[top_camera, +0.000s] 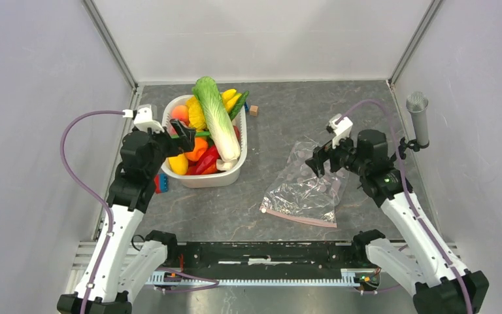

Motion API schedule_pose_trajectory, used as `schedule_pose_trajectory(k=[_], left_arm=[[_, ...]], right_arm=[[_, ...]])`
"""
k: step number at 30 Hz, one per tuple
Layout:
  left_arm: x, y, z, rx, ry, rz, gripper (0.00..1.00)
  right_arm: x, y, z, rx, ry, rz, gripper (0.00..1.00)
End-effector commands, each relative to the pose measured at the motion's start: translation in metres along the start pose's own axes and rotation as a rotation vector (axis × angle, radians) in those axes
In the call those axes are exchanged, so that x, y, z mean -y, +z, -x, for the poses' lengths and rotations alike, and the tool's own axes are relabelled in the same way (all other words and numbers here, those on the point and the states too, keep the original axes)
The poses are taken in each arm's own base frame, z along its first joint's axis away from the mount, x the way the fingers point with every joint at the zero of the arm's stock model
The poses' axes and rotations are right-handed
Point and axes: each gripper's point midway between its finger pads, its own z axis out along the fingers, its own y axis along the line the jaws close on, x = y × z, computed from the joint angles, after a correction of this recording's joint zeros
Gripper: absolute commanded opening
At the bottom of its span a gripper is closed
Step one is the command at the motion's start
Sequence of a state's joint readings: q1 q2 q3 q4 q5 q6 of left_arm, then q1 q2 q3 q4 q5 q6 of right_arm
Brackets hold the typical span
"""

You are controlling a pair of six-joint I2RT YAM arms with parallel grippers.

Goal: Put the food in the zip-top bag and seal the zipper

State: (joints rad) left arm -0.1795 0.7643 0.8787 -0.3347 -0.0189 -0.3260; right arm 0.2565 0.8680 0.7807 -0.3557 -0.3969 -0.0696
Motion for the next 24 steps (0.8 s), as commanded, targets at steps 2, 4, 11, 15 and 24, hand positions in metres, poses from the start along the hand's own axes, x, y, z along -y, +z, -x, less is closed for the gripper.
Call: schedule_pose_trajectory(k=[2,4,11,15,24], left_arm=[[0.023,-0.013,-0.002,-0.002,-0.062,-0.126,1.00],[0.041,-0.021,-0.013,-0.028,-0.028,-0.253,1.00],[0.055,-0.045,-0.045,-0.055,-0.136,-0.377,1.00],[0.057,-0.053,-0.052,-0.049,-0.121,-0.406,1.00],[0.057,-0.057,-0.057,-0.058,-0.116,-0.418,1.00]], right_arm=[[-0.020,0.009,-0.027,-0.109,-0.091,-0.020,0.98],[-0.031,0.011,-0.037,-0.130,-0.085,-0.010,0.99],[-0.079,0.015,-0.098,-0.216,-0.114,0.109,0.83],[-0.102,0.016,-0.137,-0.299,-0.168,0.143,0.75],[-0.129,0.011,-0.158,-0.367,-0.308,0.140,0.66]])
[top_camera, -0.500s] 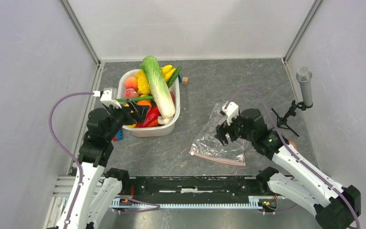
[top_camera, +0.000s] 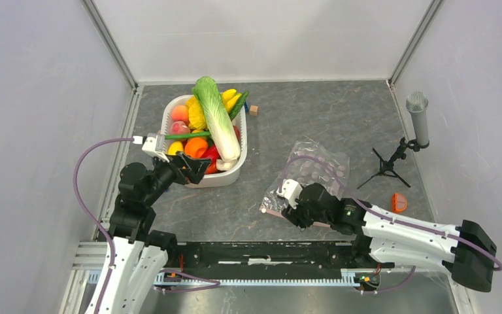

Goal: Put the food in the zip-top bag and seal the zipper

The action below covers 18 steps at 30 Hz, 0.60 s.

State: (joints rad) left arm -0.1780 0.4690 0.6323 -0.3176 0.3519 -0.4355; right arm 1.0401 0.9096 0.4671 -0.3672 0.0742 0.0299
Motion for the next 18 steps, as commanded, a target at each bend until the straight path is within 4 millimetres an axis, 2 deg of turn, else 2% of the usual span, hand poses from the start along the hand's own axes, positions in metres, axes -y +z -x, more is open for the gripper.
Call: schedule_pose_trajectory(k=[1,8,10,15,18], left_arm=[[0.011,-0.001,0.005,0.018,-0.012,-0.055,1.00],[0.010,-0.002,0.003,0.016,-0.010,-0.050,1.00],[0.009,-0.002,0.003,0.019,-0.010,-0.046,1.00],[0.008,-0.001,0.004,0.021,-0.010,-0.039,1.00],[0.008,-0.002,0.003,0.019,-0.011,-0.041,1.00]], right_arm=[[0.004,-0.001,0.009,-0.009,-0.006,-0.089,0.66],[0.014,0.000,-0.018,-0.132,0.016,-0.236,0.66],[0.017,0.001,-0.022,-0.136,0.034,-0.262,0.62],[0.023,0.004,-0.007,-0.064,0.047,-0.301,0.45],[0.022,0.009,-0.004,-0.068,0.020,-0.293,0.44]])
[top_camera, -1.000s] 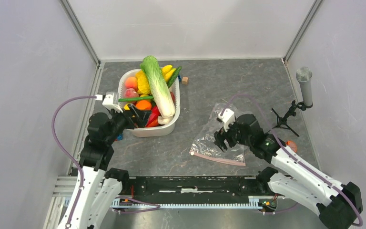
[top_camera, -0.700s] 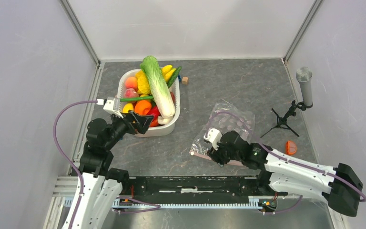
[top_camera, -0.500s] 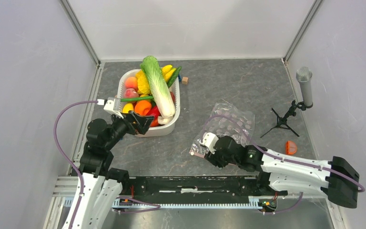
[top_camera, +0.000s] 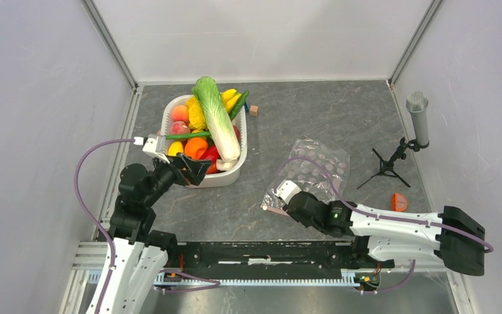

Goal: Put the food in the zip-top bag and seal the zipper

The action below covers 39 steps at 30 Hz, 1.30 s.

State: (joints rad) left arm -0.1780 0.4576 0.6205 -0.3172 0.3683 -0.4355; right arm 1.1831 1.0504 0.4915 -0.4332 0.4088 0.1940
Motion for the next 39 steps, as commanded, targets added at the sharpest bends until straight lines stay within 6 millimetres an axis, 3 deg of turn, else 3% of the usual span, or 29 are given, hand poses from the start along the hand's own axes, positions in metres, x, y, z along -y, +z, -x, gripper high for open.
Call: schedule_pose_trajectory(k=[1,5,8,12,16,20,26,33,34,36,39], left_arm=[[0.006,-0.001,0.006,0.025,-0.012,-0.025,1.00],[0.006,-0.001,0.006,0.030,-0.017,-0.026,1.00],[0.007,0.001,0.005,0.024,-0.018,-0.037,1.00],[0.007,0.000,0.002,0.010,-0.020,-0.035,1.00],[0.007,0.000,0.005,0.025,-0.014,-0.036,1.00],[0.007,-0.001,0.005,0.019,-0.007,-0.033,1.00],[0.005,-0.002,0.003,0.015,-0.011,-0.022,1.00],[0.006,0.000,0.001,0.001,-0.018,-0.030,1.00],[0.006,0.000,0.000,-0.002,-0.018,-0.033,1.00],[0.007,0.000,-0.001,-0.007,-0.020,-0.036,1.00],[0.006,0.001,-0.001,-0.007,-0.023,-0.034,1.00]], right_arm=[[0.003,0.003,0.023,0.056,0.008,-0.040,0.44],[-0.005,0.001,0.029,0.074,-0.035,0.005,0.48],[-0.011,-0.001,0.025,0.071,-0.039,0.040,0.66],[-0.007,0.002,0.011,0.002,-0.023,0.000,0.76],[0.000,0.009,0.006,-0.056,-0.035,-0.064,0.76],[0.010,0.016,0.012,-0.045,-0.033,-0.149,0.63],[0.022,0.009,0.041,0.088,0.003,-0.208,0.10],[0.019,0.000,0.072,0.249,0.080,-0.165,0.00],[0.021,0.000,0.071,0.242,0.076,-0.176,0.02],[0.032,-0.003,0.063,0.195,0.093,-0.249,0.32],[0.046,-0.007,0.043,0.118,0.111,-0.334,0.58]])
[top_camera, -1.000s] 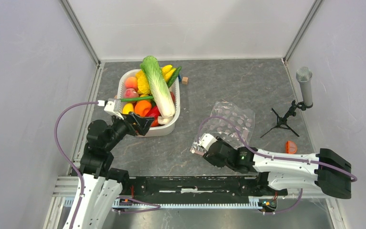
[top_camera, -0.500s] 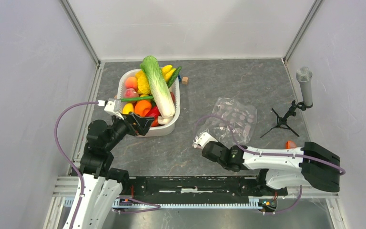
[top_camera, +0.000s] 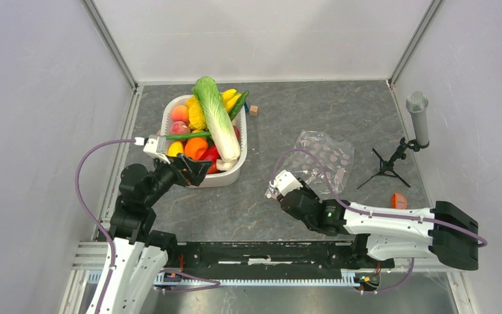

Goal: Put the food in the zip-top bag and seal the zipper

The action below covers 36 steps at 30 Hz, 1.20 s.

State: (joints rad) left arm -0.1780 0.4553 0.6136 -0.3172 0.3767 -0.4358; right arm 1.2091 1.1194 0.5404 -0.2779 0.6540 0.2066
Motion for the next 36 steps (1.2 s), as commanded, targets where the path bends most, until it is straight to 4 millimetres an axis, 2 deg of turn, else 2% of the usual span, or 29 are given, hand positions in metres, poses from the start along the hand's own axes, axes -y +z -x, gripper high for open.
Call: schedule_pose_trajectory(k=[1,3,4,7,10,15,20,27,36], left_arm=[[0.006,0.001,0.002,0.000,-0.021,-0.028,1.00],[0.005,0.002,0.001,0.001,-0.026,-0.028,1.00],[0.006,0.002,0.001,0.002,-0.029,-0.031,1.00],[0.007,0.004,0.001,0.001,-0.035,-0.043,1.00],[0.008,0.004,0.000,-0.005,-0.034,-0.051,1.00],[0.009,0.003,0.000,-0.005,-0.031,-0.052,1.00],[0.008,0.002,0.000,-0.004,-0.029,-0.046,1.00],[0.008,0.002,-0.001,-0.007,-0.032,-0.047,1.00],[0.008,0.002,-0.001,-0.008,-0.033,-0.046,1.00]], right_arm=[[0.024,-0.007,-0.011,-0.064,0.048,-0.140,0.65],[0.024,-0.010,-0.022,-0.097,0.074,-0.140,0.77],[0.024,-0.011,-0.027,-0.107,0.095,-0.142,0.80],[0.025,-0.010,-0.047,-0.147,0.100,-0.158,0.86],[0.035,-0.008,-0.063,-0.195,0.106,-0.206,0.88],[0.044,0.004,-0.062,-0.184,0.145,-0.194,0.79],[0.046,0.014,-0.072,-0.195,0.133,-0.201,0.71],[0.070,0.019,-0.067,-0.171,0.110,-0.316,0.53],[0.083,0.025,-0.058,-0.135,0.099,-0.316,0.54]])
